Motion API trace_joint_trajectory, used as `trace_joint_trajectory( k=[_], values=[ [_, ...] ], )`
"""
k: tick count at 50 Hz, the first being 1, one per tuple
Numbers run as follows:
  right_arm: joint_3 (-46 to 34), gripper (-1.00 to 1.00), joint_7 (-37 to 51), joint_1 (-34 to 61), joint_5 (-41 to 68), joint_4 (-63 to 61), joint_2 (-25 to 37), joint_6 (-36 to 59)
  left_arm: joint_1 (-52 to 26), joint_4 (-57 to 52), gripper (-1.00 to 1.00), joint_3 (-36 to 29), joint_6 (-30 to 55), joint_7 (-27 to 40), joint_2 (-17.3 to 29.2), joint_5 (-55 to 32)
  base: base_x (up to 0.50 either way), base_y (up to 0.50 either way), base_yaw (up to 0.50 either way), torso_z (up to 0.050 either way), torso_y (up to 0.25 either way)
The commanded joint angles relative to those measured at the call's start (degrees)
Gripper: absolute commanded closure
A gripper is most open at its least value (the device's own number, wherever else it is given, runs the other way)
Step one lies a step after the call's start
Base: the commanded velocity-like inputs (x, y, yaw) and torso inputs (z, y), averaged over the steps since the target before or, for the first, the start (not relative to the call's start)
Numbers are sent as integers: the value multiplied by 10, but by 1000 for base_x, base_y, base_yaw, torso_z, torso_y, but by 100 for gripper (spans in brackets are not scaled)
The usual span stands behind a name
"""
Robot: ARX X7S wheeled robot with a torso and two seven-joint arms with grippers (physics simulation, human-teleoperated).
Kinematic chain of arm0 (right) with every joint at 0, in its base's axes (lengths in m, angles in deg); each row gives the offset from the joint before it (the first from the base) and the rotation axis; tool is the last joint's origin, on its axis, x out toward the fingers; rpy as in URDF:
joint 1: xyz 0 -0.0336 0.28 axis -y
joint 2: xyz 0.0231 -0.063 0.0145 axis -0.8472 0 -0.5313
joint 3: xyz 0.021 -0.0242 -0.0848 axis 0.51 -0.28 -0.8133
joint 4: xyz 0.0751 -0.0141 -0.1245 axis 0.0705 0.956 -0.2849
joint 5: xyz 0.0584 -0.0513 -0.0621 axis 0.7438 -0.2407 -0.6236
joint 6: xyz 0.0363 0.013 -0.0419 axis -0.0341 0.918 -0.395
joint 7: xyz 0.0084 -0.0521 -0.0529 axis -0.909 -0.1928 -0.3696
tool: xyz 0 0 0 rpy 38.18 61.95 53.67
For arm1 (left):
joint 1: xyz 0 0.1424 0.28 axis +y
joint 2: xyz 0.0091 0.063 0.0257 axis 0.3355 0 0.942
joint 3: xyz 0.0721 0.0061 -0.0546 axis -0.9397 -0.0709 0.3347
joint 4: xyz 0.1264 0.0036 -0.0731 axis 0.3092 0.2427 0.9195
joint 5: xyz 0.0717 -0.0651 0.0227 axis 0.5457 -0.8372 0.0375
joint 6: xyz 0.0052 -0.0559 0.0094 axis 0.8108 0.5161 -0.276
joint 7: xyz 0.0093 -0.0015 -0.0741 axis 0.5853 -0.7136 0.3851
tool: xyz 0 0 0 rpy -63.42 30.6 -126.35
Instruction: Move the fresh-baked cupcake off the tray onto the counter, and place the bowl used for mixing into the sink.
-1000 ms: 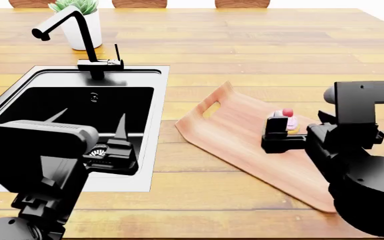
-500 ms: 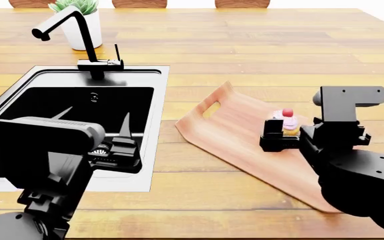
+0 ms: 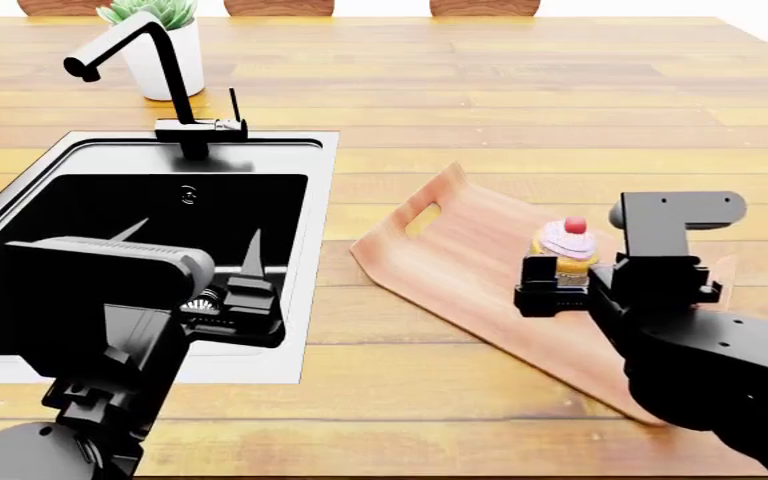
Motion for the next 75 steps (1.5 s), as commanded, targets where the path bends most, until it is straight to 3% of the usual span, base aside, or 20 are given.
trace_joint_trajectory(
  k=[1,75],
  values=[
    [-12,-100,-14,9,-15,20,-9,-2,8,4,-100,-4,-11,-4,3,7,0,0,0,0,0],
    [-50,-100,-66,25,-70,82,-29,-26,21,39,-100,-38,-52,-17,15,39,0,0,0,0,0]
  ],
)
